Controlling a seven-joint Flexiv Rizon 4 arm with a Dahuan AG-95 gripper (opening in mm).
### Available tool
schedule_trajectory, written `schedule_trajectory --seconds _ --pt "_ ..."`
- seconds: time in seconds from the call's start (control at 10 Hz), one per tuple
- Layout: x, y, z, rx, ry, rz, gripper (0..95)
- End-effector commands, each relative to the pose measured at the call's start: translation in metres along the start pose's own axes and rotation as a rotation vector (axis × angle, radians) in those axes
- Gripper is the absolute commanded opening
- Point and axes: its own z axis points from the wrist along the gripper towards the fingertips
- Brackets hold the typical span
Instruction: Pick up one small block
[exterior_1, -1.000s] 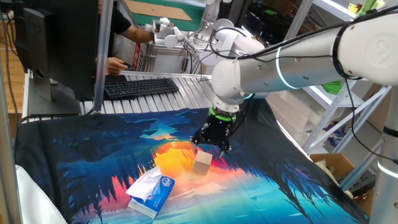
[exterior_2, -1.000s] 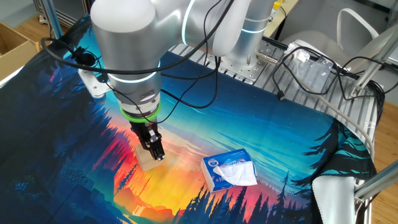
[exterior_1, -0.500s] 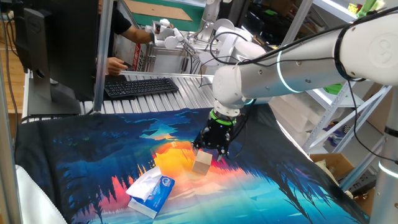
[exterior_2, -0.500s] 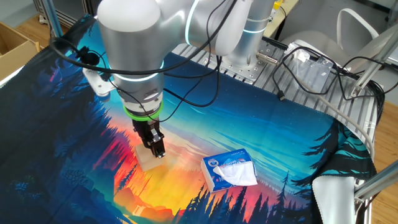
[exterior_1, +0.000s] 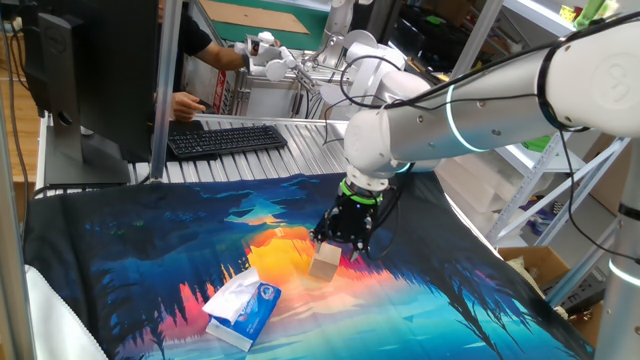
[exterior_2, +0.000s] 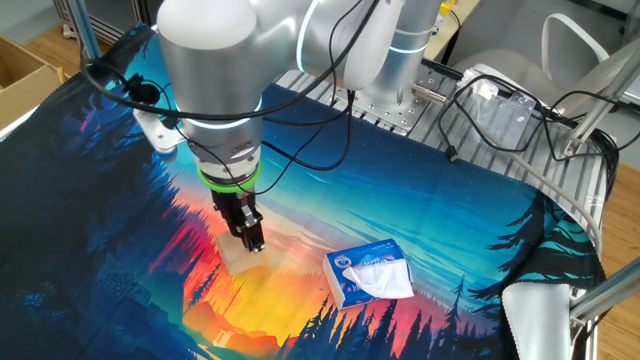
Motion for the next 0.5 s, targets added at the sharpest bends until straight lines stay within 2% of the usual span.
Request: schedule_trajectory --seconds 0.1,0.5 --pt "-0.0009 0.0002 0.0007 -0.003 -0.008 0.001 76.0" --pt "-0.0011 0.0003 0.0005 -0.004 -0.014 0.003 76.0"
